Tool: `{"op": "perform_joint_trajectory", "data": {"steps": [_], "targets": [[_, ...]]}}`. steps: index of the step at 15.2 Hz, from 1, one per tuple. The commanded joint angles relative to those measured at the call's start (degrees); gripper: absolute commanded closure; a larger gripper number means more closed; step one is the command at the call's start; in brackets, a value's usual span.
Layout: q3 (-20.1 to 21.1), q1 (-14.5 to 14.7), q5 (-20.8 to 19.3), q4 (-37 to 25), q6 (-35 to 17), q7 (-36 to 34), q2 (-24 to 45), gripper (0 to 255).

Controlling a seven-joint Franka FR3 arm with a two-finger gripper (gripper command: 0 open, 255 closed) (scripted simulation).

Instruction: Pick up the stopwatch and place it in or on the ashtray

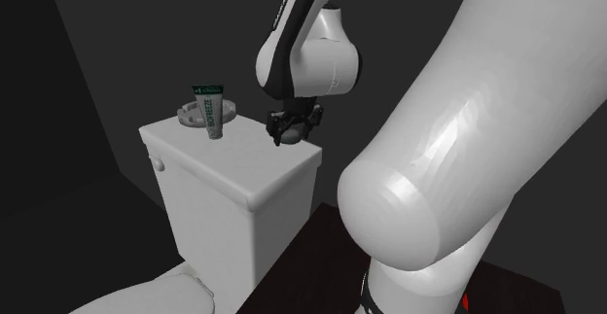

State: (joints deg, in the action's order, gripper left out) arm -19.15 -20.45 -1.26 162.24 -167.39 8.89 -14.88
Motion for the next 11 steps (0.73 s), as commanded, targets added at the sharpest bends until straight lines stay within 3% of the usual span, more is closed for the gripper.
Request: {"op": "perform_joint_trajectory", "data": {"steps": [1, 11], "targets": [[0.49, -1.13, -0.87, -0.20, 1.85, -0.76, -1.57, 255], [3.27, -3.85, -3.51, -2.81, 12.57, -3.25, -9.71, 255]]}}
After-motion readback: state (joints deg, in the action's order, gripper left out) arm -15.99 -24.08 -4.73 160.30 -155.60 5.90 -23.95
